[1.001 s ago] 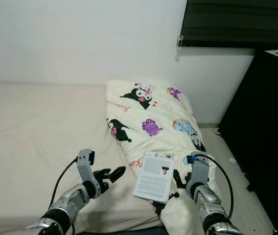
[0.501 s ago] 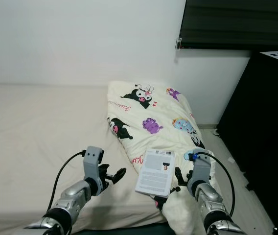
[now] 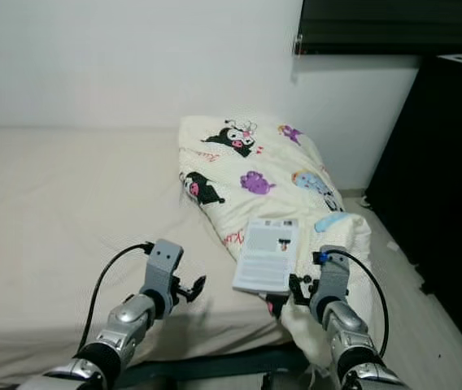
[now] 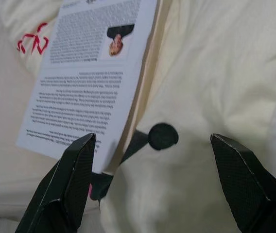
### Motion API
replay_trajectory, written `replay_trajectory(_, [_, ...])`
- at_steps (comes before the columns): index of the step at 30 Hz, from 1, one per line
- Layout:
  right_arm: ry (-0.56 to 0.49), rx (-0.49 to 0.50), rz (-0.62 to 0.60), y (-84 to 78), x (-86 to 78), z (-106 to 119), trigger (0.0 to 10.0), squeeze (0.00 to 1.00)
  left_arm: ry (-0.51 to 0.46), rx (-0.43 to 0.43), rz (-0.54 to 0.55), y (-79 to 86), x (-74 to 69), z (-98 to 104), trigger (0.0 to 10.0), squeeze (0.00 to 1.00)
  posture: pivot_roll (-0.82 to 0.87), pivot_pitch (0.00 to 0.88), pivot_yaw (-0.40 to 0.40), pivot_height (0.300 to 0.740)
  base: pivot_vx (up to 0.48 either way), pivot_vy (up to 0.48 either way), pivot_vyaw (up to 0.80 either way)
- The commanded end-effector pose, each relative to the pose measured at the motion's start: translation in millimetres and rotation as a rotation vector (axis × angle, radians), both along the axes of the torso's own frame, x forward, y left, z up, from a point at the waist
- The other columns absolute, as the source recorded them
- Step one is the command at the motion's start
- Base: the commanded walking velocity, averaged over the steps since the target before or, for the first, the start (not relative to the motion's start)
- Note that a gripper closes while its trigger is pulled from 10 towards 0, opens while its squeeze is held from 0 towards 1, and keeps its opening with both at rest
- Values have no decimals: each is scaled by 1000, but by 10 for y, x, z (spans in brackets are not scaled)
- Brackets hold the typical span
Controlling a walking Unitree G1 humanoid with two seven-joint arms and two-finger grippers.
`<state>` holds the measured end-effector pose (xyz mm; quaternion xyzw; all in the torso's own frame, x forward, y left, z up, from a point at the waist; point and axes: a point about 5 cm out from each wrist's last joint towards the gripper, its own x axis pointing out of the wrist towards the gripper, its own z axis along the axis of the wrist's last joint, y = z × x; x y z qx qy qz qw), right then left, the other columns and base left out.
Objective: Clean up the room
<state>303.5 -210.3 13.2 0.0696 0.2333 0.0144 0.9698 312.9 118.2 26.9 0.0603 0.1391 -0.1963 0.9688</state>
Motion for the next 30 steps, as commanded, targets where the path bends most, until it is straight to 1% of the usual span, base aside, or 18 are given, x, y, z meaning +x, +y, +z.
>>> replay_trajectory(1, [-14,11,-6,6,21,24,10000,0,-56,59,-18,0,59,82,10000,0,-27,0,-49,615,0,0,0])
replay_trajectory(2, [-14,11,-6,6,21,24,10000,0,-56,59,-18,0,59,82,10000,0,-27,0,-49,615,0,0,0])
replay_trajectory(4, [-7,6,-3,9,18,18,10000,0,-93,132,-39,-29,66,100,10000,0,-25,0,-49,611,0,0,0])
replay_trajectory(6, [-7,6,-3,9,18,18,10000,0,-93,132,-39,-29,66,100,10000,0,-25,0,-49,611,0,0,0])
replay_trajectory(7, [-4,3,-2,9,17,16,10000,0,-108,170,-52,-49,66,102,10000,0,-25,0,-49,606,0,0,0])
replay_trajectory(8, [-4,3,-2,9,17,16,10000,0,-108,170,-52,-49,66,102,10000,0,-25,0,-49,606,0,0,0])
replay_trajectory(9, [-2,2,-3,8,16,14,10000,0,-121,208,-65,-69,61,98,10000,0,-25,0,-49,601,0,0,0])
replay_trajectory(10, [-2,2,-3,8,16,14,10000,0,-121,208,-65,-69,61,98,10000,0,-25,0,-49,601,0,0,0])
replay_trajectory(14, [0,4,-1,15,11,7,10000,0,-128,252,-64,-82,48,77,10000,0,-25,0,-49,586,0,0,0])
replay_trajectory(18, [1,5,0,23,9,3,10000,0,-128,259,-59,-81,46,71,10000,0,-25,0,-46,581,0,0,0])
replay_trajectory(25, [1,9,1,31,8,0,10000,0,-161,314,-35,-87,63,88,10000,0,-28,0,-43,561,0,0,0])
replay_trajectory(27, [-1,7,1,24,14,8,10000,0,-202,375,-36,-117,86,119,10000,0,-33,0,-46,551,0,0,0])
replay_trajectory(29, [-1,7,1,24,14,8,10000,0,-202,375,-36,-117,86,119,10000,0,-33,0,-46,551,0,0,0])
replay_trajectory(30, [-3,5,0,13,16,14,10000,0,-225,419,-43,-143,92,128,10000,0,-39,3,-47,546,0,0,0])
